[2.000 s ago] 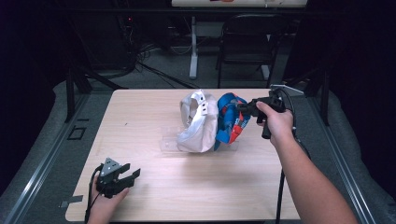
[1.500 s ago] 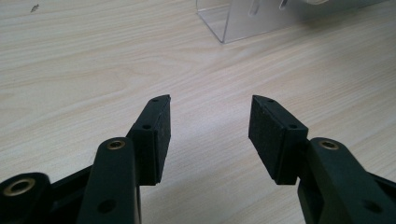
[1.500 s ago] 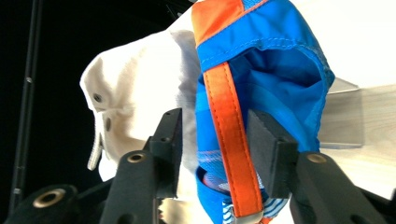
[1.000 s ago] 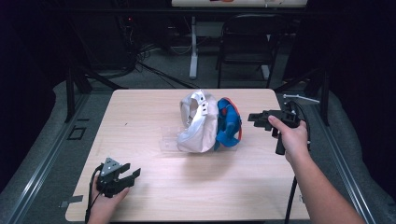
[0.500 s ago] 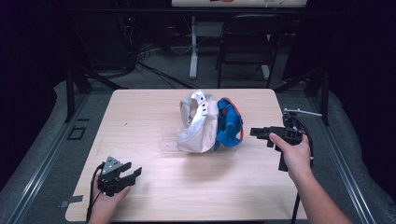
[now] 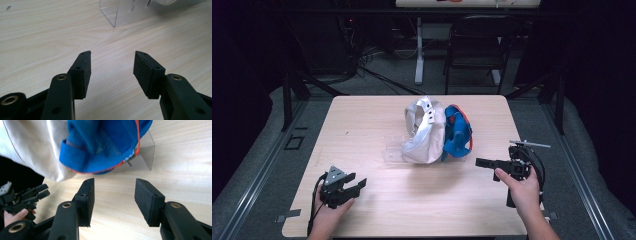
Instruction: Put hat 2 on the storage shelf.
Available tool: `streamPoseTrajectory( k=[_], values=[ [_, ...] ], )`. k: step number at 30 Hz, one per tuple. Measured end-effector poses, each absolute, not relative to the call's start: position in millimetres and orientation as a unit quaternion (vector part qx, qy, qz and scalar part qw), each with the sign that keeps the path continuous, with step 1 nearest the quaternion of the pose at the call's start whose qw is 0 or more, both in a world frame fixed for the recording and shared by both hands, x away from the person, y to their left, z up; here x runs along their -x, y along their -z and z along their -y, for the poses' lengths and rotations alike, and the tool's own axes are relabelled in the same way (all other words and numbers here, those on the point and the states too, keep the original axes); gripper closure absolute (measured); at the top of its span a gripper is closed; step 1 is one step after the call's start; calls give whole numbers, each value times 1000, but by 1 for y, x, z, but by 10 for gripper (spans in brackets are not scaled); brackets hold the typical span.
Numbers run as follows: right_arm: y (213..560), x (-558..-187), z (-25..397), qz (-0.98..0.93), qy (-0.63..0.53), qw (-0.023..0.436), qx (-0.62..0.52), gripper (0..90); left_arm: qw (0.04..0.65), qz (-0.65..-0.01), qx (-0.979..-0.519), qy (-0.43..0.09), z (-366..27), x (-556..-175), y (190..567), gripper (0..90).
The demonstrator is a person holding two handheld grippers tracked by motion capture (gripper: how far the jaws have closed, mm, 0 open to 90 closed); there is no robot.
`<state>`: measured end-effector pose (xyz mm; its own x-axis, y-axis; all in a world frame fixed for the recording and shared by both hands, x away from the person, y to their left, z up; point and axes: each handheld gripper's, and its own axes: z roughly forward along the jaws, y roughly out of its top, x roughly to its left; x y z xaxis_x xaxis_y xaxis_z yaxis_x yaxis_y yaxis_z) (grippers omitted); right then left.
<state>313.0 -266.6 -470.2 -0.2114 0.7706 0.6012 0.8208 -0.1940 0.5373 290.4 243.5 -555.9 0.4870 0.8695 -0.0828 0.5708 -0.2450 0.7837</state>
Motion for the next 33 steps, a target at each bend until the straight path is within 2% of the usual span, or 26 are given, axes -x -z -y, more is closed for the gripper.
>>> streamPoseTrajectory(
  k=[6, 17, 22, 33],
  values=[
    [489, -299, 266, 632, 469, 19, 616, 512, 393, -471, -767, -187, -245, -290, 556, 488],
    [516, -280, 269, 628, 478, -24, 613, 496, 395, -474, -764, -189, -245, -291, 557, 483],
    [520, -275, 270, 629, 481, -27, 610, 491, 396, -476, -762, -189, -246, -291, 557, 482],
    [536, -273, 265, 642, 468, -68, 604, 476, 394, -477, -762, -188, -248, -292, 558, 478]
  ],
)
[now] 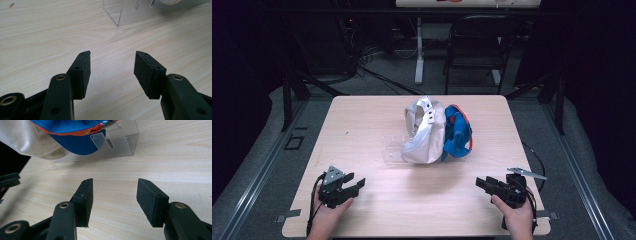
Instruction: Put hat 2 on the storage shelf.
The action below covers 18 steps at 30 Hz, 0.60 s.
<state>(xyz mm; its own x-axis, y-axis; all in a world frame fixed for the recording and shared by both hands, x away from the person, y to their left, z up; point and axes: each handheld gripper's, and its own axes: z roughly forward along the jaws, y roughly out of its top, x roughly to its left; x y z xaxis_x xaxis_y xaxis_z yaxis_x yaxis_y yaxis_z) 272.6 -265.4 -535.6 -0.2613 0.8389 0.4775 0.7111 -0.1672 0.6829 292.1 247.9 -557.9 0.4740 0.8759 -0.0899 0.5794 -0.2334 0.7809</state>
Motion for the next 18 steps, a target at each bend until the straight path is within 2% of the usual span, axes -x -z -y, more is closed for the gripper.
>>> streamPoseTrajectory(
  k=[9, 18],
  values=[
    [549, -276, 264, -649, -437, 70, -619, 499, 395, -475, -764, -188, -247, -292, 558, 479],
    [555, -278, 261, -643, -447, 72, -617, 466, 397, -466, -768, -187, -242, -290, 556, 484]
  ],
)
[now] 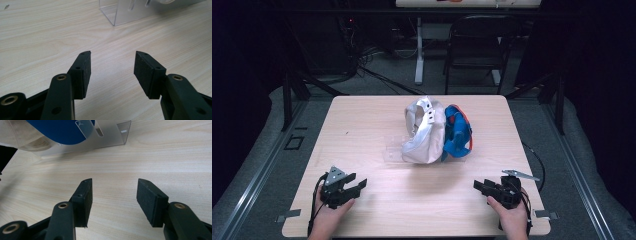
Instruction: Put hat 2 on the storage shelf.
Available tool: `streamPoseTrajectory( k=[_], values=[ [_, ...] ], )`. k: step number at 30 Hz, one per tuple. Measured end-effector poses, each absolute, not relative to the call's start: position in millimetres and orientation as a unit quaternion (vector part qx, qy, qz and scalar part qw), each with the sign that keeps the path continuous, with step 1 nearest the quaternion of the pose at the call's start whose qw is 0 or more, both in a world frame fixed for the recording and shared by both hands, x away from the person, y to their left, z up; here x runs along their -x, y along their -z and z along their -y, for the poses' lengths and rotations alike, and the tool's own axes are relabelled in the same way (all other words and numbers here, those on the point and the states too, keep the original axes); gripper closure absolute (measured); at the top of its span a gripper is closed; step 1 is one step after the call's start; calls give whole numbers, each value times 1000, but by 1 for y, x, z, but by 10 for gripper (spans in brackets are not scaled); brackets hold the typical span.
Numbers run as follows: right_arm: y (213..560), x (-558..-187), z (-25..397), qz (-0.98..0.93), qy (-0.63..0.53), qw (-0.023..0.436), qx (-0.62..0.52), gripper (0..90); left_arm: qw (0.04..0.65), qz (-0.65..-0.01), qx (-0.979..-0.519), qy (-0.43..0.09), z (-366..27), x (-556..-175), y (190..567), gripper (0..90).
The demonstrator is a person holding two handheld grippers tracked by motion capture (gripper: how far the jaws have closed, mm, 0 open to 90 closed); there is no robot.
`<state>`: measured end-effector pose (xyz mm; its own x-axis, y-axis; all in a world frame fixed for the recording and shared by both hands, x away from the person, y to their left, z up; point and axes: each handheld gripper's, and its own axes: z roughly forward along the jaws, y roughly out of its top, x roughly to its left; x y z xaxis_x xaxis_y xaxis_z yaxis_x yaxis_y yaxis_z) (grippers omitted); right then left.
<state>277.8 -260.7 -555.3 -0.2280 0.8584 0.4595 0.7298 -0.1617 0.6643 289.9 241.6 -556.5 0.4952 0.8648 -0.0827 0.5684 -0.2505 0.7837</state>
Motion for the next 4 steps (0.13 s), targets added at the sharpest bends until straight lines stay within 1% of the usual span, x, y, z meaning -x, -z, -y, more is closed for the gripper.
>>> streamPoseTrajectory(
  k=[4],
  values=[
    [554, -277, 261, -633, -459, 82, -618, 457, 405, -456, -770, -186, -234, -287, 552, 485]
  ],
)
